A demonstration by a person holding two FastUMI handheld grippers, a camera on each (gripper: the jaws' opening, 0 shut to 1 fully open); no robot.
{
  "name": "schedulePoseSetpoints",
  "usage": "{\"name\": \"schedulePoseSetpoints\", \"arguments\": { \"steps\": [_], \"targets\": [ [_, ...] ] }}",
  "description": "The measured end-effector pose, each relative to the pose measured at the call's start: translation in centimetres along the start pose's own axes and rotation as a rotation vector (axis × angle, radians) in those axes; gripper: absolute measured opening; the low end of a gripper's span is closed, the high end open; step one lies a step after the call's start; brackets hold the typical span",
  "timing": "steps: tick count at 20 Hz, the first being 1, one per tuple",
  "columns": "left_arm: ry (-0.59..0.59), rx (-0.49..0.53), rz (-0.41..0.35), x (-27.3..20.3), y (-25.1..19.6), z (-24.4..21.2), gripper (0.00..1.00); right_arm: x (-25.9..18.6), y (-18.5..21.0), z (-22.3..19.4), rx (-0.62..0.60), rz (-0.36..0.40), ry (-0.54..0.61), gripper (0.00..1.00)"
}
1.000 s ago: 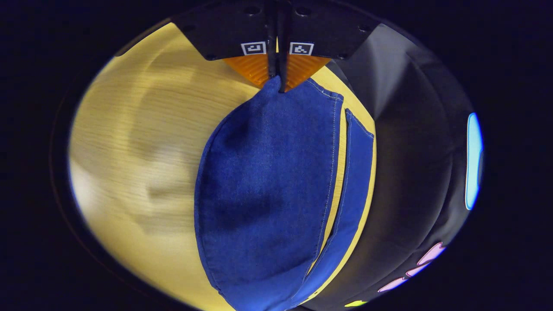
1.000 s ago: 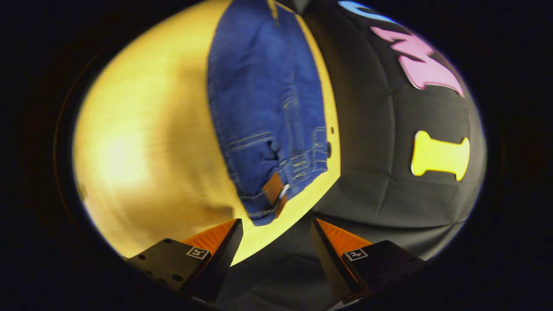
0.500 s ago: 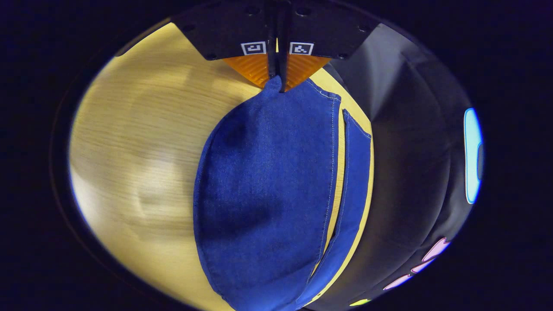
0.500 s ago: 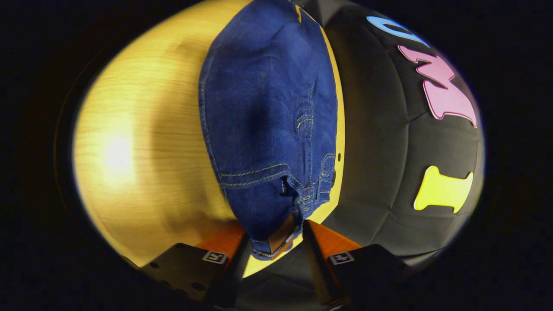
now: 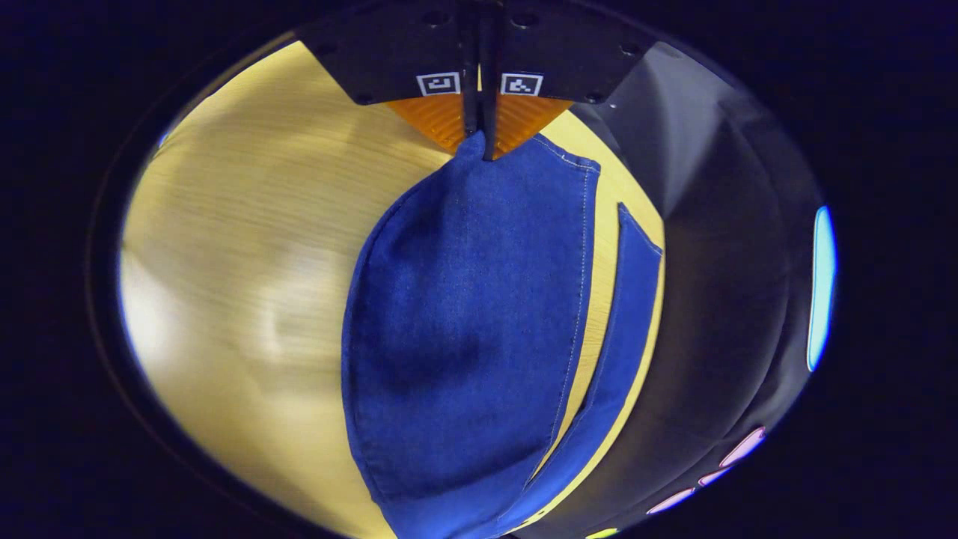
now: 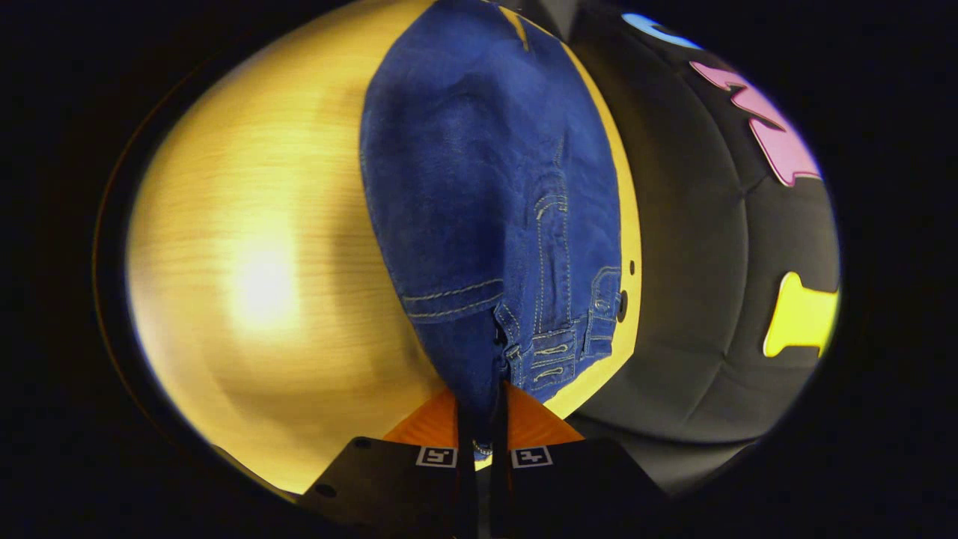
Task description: Grasp the waist and the cuffs of the jeans and fold them to make the two legs overlap; first hold the waist and fold one-third of the jeans toward the cuffs, then hold the cuffs and fold the remaining one-third in the same direction to finish folding.
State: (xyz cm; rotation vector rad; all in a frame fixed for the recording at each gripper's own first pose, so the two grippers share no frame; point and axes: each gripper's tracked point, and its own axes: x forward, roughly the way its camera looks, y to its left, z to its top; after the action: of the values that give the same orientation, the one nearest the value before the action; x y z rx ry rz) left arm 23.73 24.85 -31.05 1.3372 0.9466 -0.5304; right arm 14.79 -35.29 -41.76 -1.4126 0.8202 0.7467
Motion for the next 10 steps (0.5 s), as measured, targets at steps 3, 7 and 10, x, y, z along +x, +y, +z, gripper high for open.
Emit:
{"name": "schedulePoseSetpoints", "arguments": {
  "steps": [3, 7, 10],
  "targets": [
    [-0.016, -0.086, -0.132, -0.5, -0.7, 0.8, 0.06, -0.4, -0.7, 0.0, -0.009, 0.016, 0.005, 0.11],
    [-0.048, -0.244, -0.268, -1.6, 0.7, 1.4, 0.06, -3.5, -5.1, 1.6, 0.158, -0.053, 0.003, 0.11],
    [-0.088, -0.398, -0.261, -2.6, 5.1, 2.6, 0.06, -6.4, -11.4, 2.9, 0.284, -0.15, -0.039, 0.11]
  ]
}}
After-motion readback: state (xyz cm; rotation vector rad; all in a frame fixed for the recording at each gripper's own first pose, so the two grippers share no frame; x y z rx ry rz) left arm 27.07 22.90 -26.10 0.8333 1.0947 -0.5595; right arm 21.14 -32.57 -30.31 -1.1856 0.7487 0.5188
